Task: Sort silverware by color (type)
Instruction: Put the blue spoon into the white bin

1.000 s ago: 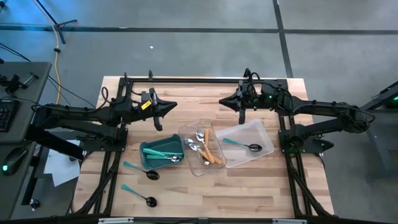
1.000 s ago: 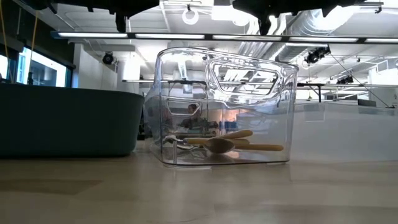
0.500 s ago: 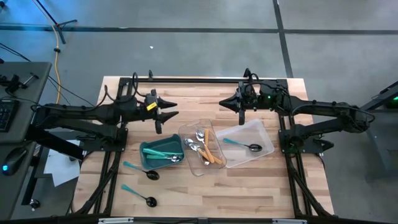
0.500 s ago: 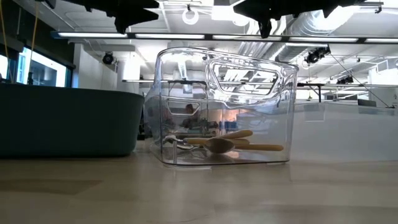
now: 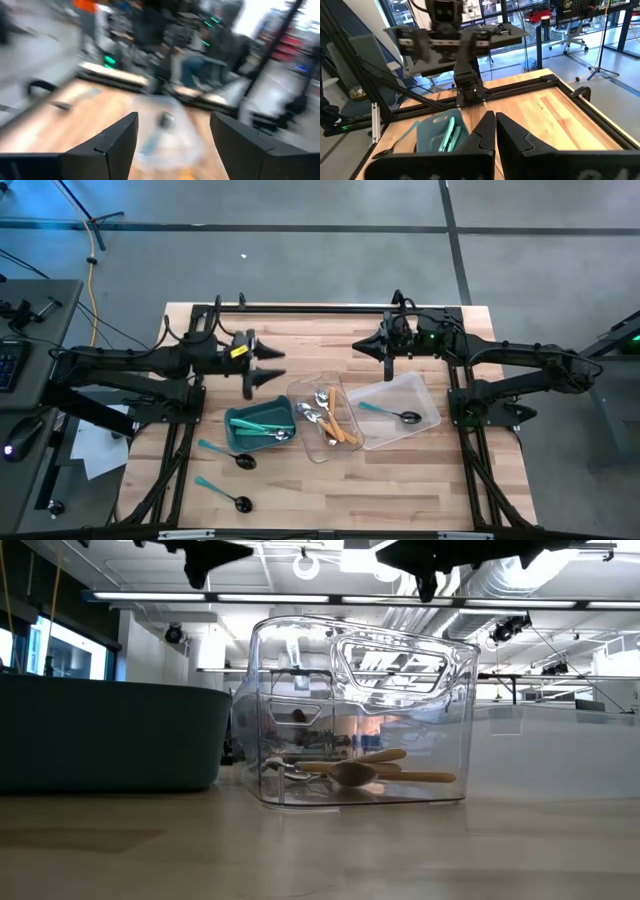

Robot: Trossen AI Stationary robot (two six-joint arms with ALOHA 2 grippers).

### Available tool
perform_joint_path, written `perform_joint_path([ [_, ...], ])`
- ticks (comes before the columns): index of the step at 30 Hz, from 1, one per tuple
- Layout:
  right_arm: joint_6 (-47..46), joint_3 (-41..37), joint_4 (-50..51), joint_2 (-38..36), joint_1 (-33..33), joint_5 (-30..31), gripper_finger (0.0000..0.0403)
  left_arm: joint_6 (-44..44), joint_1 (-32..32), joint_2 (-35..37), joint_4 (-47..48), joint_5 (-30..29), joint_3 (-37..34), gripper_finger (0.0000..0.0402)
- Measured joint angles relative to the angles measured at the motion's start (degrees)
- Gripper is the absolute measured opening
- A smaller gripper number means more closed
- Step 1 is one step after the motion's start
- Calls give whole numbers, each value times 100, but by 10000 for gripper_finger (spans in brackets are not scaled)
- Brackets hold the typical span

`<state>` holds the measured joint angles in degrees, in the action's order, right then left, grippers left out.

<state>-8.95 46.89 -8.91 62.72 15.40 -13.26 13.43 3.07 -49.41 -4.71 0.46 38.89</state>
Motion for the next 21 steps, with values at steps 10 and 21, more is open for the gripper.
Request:
perform_joint_path([
  [10, 58, 0, 204, 0, 0, 13, 0, 464, -1481, -479, 4388, 142, 2259, 224],
  [21, 147, 0, 367, 0, 45, 104, 0, 1654, -4336, -2046, 6779, 71, 3316, 207],
])
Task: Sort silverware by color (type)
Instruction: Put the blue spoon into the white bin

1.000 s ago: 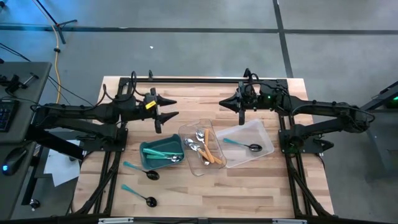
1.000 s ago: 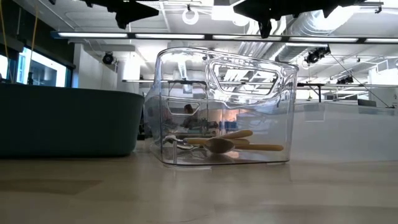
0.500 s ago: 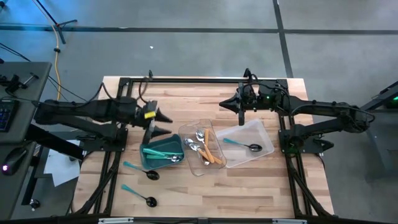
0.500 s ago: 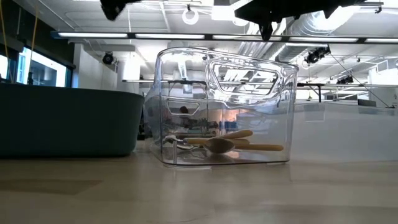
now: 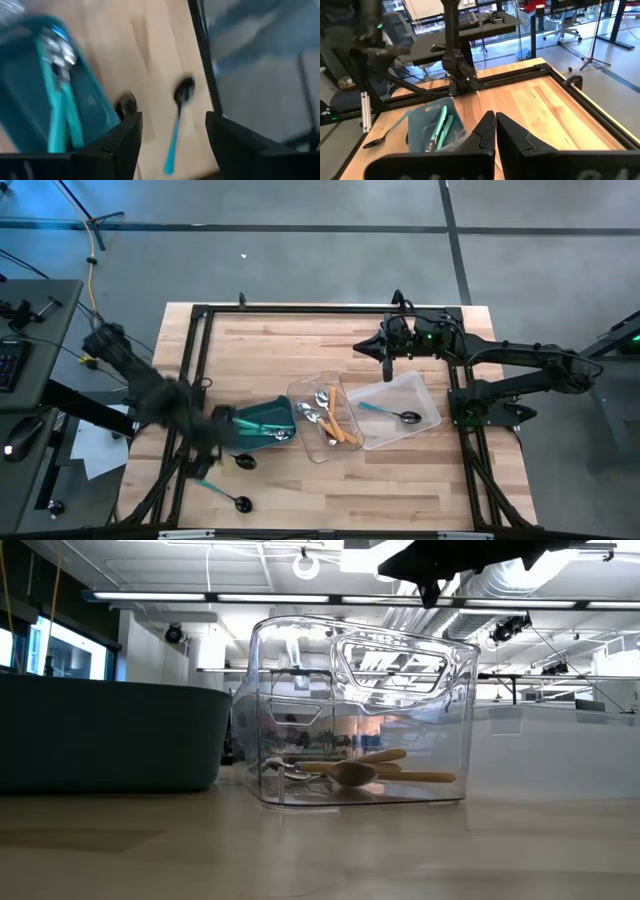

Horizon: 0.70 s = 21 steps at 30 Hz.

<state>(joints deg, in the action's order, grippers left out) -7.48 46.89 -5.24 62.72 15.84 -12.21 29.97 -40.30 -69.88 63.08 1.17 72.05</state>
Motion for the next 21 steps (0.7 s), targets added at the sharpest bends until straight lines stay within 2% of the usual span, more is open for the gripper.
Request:
perform_joint_path([
  [5, -10, 0, 90, -2, 135, 1, 0, 548, -870, -758, 136, -76, -36, 205],
  [11, -16, 0, 204, -1, 267, -7, 0, 1507, -1647, -1317, -810, -102, -566, 204],
  [16, -48, 0, 281, -2, 290, -25, 0, 1796, -1954, -1712, -1945, -281, -1064, 204],
  [21, -58, 0, 295, 0, 290, -26, 0, 1796, -1956, -2323, -2034, -377, -1149, 204],
])
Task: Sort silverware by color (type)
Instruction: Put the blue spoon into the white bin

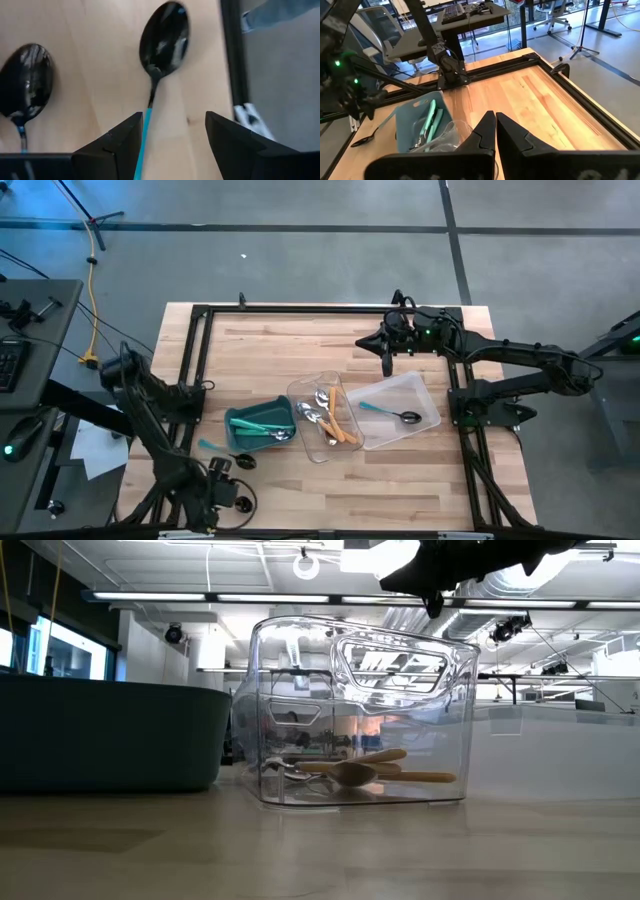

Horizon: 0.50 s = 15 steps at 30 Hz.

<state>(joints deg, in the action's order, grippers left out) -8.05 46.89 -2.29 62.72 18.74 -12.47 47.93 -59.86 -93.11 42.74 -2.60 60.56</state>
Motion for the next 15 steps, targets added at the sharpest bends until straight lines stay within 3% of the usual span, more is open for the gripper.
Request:
perform_joint_path([
  [15, -2, 0, 339, -2, 0, 2, 0, 180, 17, -1122, -38, 28, 24, 204],
])
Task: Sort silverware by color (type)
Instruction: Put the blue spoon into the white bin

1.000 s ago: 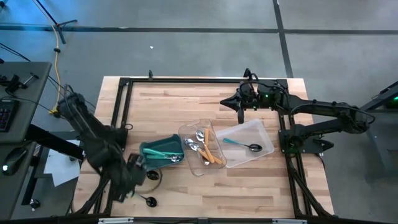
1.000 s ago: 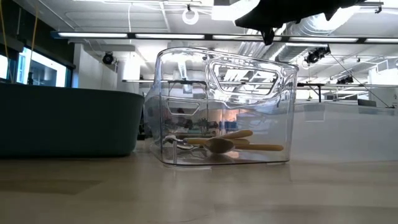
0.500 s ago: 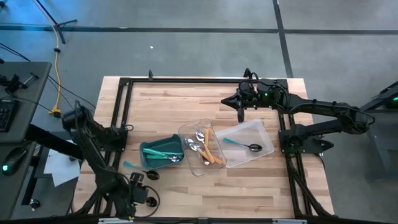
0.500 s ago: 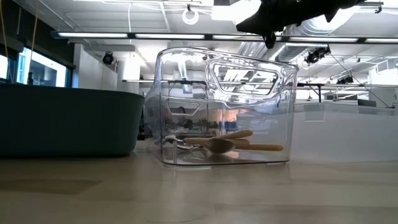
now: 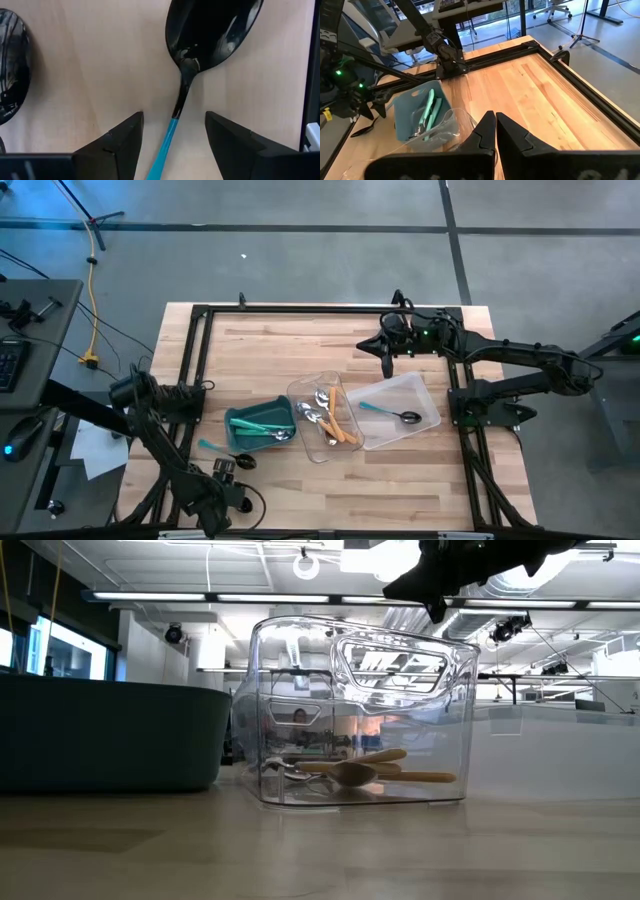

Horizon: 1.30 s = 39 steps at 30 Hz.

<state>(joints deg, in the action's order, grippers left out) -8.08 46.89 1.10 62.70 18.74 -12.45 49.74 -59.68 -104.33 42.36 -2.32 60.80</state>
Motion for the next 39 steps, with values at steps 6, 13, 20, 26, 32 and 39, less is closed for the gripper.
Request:
perform_joint_path([
  [6, 0, 0, 0, 1, 0, 0, 0, -6, 2, -16, 5, -20, 0, 163],
  [13, 0, 0, 0, 0, 0, 0, 0, -36, 2, 7, -47, -7, -11, 28],
  [20, 0, 0, 0, 0, 0, 0, 0, -136, 99, 100, -197, 76, -39, 11],
  [26, 7, 0, -3, 2, 0, 2, 0, -438, 316, 678, -335, 449, -37, 5],
  [32, 3, 0, -1, 2, 0, 2, 0, -840, 725, 2131, -254, 219, -33, 3],
  [39, 0, 0, -2, 2, -2, 1, 0, -1579, 1894, 3950, -316, -1391, -26, 1],
])
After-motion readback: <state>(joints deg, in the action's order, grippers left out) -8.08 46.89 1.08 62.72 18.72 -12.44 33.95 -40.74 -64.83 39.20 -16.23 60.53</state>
